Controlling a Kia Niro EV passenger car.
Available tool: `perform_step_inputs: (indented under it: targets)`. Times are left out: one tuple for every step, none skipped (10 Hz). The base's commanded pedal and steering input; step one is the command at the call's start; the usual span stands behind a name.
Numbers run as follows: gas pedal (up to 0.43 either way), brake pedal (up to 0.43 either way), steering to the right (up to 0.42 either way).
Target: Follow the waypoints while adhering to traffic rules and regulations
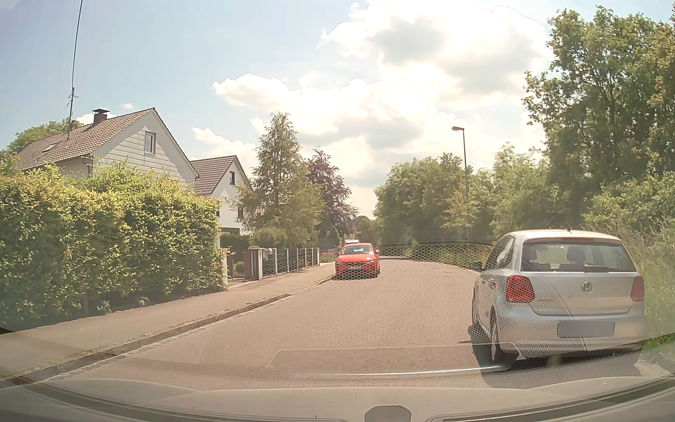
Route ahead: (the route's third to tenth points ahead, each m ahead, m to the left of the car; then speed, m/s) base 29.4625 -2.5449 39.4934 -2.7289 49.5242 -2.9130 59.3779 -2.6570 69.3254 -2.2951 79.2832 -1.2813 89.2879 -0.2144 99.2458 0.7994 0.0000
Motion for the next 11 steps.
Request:
perform_step_inputs:
  targets:
    - [0.000,0.128,-0.014]
    - [0.000,0.079,-0.040]
    - [0.000,0.012,-0.077]
    - [0.000,0.000,-0.110]
    - [0.000,0.000,-0.158]
    - [0.000,0.000,-0.194]
    - [0.000,0.000,-0.247]
    - [0.000,0.000,-0.293]
    - [0.000,0.000,-0.347]
    - [0.000,0.000,-0.397]
    - [0.020,0.000,-0.439]
